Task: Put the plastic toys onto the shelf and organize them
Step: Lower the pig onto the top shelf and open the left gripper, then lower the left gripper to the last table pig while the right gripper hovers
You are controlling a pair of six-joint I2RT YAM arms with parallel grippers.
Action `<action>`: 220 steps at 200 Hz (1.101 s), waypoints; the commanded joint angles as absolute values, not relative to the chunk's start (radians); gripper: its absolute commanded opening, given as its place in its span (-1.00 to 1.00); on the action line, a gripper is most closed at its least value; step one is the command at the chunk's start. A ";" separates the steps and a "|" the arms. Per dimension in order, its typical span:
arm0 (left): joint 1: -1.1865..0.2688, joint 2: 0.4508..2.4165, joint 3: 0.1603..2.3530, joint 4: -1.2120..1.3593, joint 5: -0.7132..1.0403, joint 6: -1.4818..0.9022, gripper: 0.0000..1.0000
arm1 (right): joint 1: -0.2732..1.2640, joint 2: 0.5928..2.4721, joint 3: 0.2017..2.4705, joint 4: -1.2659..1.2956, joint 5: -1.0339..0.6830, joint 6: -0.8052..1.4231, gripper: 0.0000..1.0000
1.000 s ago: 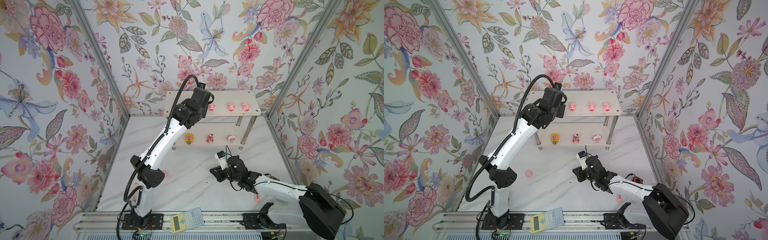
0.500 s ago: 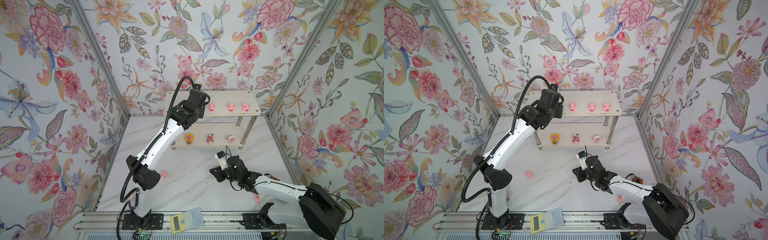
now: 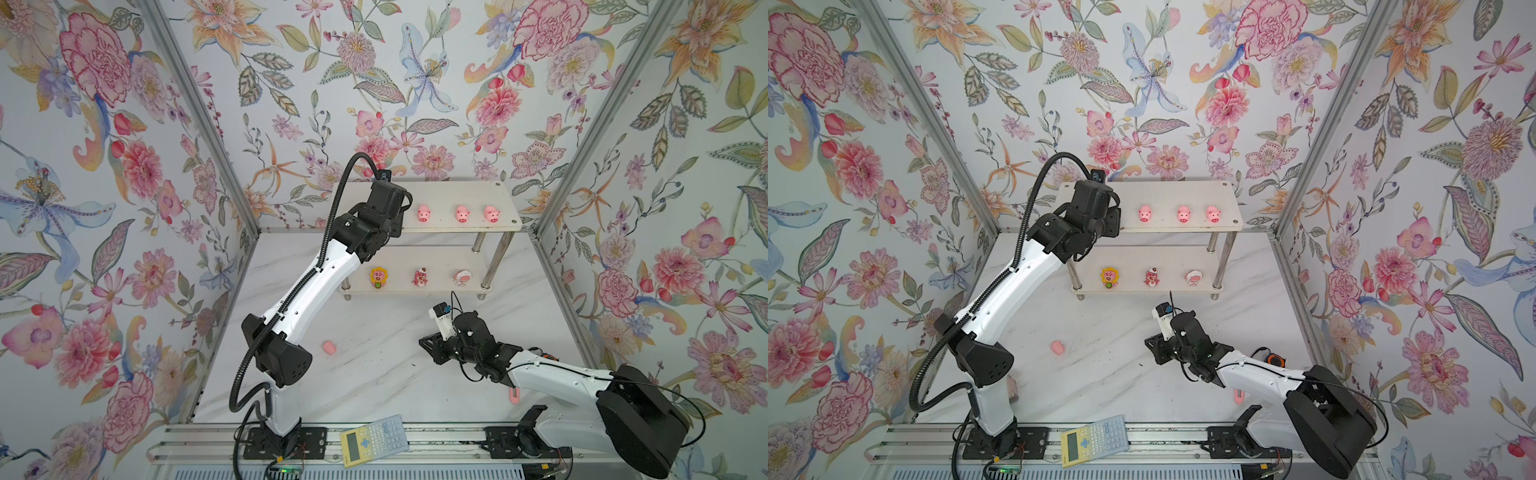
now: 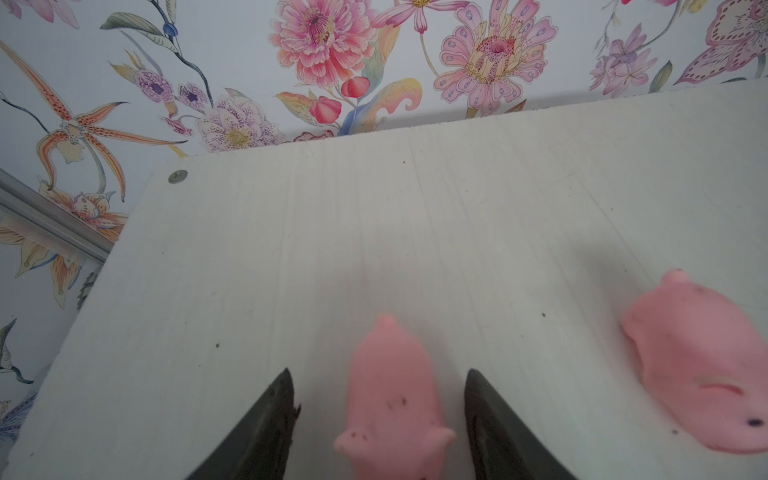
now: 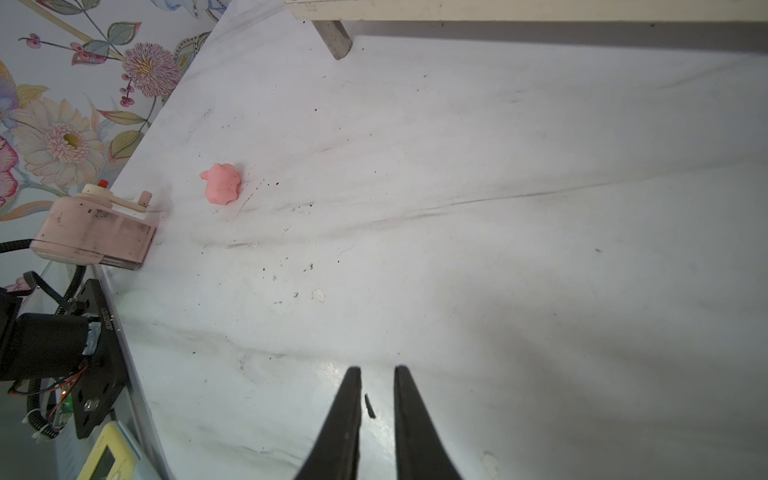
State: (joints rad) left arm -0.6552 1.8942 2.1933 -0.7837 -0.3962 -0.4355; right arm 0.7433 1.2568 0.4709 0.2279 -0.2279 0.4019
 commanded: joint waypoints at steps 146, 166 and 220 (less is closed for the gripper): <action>-0.653 1.367 1.786 -0.599 -0.454 -0.440 0.49 | 0.736 1.296 0.485 0.224 -0.238 0.409 -0.61; -0.652 1.179 1.527 -0.556 -0.472 -0.488 0.29 | 0.736 1.296 0.481 0.232 -0.239 0.414 -0.61; -0.652 0.821 0.950 -0.589 -0.461 -0.702 0.20 | 0.737 1.303 0.482 0.233 -0.242 0.416 -0.60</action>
State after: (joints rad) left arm -0.6556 0.8745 1.1389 -0.5583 -0.4786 -0.5674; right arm 0.7433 1.2900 0.4709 0.2287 -0.2317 0.4065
